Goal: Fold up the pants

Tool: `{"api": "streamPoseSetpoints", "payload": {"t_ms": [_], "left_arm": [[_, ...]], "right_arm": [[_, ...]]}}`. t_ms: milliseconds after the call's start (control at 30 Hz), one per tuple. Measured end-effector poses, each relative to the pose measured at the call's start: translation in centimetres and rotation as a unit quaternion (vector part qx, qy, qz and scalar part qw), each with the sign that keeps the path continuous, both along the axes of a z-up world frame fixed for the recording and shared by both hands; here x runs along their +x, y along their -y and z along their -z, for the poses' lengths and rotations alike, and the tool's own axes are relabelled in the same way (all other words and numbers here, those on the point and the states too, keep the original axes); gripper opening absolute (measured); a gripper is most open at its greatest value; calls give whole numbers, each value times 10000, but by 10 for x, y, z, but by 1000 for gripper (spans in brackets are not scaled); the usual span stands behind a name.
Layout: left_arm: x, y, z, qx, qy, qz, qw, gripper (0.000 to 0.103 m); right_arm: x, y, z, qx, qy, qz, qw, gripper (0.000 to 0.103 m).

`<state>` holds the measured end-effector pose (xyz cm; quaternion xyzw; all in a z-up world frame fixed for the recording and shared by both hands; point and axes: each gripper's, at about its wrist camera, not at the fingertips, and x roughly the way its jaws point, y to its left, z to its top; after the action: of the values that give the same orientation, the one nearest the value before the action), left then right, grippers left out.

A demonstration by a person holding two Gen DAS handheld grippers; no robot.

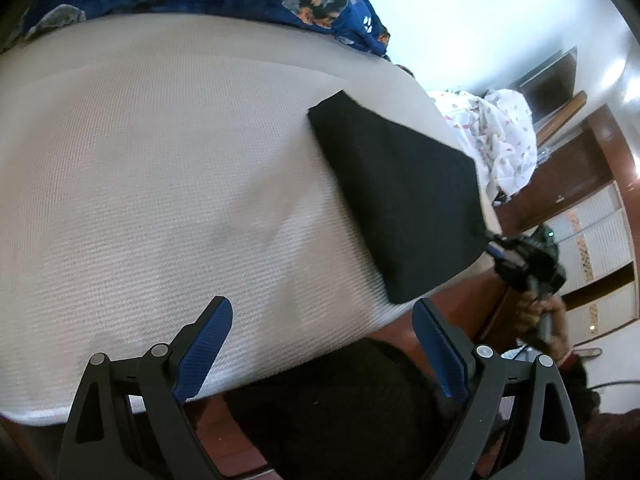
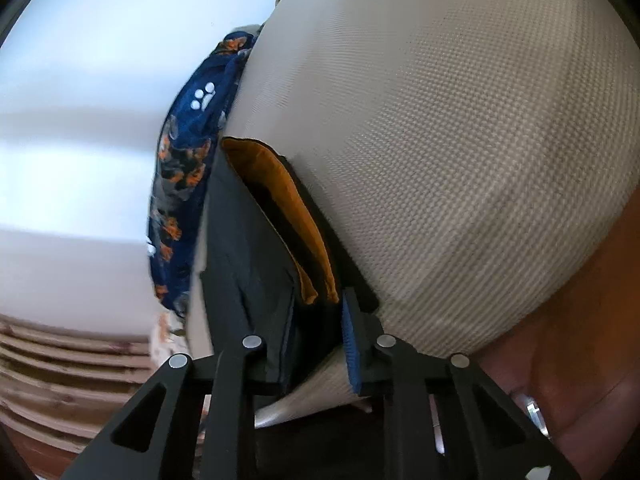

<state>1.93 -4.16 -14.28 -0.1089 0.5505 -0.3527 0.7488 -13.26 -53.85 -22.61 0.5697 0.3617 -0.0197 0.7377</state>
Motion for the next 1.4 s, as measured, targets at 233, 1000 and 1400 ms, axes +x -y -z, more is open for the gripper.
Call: {"api": "streamPoseSetpoints", "payload": {"t_ms": [233,1000,1400], "left_arm": [[22,28,-1,-561,-284,296,9976,91],[89,111,54,-1361,-1501,1154,9724,92],[75,117,50,-419,-508,733,9951,25]], "right_arm": [[22,-3,-23,-1062,-217,-521,9927,31],[124,22,2,-149,253,-2782,9601,59],[136,-3,-7,-868,101,-2544,9631,38]]}}
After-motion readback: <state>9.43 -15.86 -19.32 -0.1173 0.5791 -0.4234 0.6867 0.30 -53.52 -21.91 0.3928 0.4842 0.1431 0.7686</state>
